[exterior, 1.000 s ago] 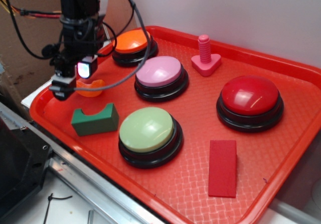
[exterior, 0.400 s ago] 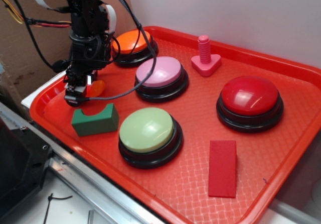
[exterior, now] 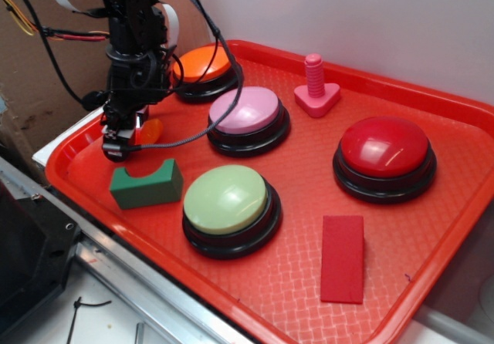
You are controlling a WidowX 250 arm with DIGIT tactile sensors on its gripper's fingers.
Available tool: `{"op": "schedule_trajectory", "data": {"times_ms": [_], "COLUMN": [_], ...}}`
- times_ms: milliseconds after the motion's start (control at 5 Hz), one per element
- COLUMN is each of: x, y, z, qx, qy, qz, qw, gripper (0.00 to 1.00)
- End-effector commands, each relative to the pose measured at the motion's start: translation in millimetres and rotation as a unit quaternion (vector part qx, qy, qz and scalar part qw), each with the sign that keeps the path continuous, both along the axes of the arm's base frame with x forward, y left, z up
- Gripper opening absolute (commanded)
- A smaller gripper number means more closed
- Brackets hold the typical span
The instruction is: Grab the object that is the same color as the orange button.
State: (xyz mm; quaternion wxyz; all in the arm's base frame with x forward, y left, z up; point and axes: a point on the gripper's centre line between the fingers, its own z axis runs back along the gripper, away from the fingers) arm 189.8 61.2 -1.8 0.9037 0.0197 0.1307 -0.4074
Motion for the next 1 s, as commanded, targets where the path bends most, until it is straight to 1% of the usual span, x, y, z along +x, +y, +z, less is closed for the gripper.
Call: {"op": "schedule_trajectory", "data": {"times_ms": [0, 200, 400, 600, 800], "x": [-10, -14, -13, -12, -8], "y": [-42, -62, -67, -62, -60], "z": [99, 151, 202, 252, 274], "qx": [-0.052, -0.089, -0.099, -0.072, -0.030], "qy": [-0.114, -0.142, -0.169, -0.198, -0.207], "qz": [0.253, 0.372, 0.444, 0.455, 0.457], "qw": [0.959, 0.913, 0.875, 0.865, 0.865], "gripper": [0.00, 0.00, 0.00, 0.00, 0.00]}}
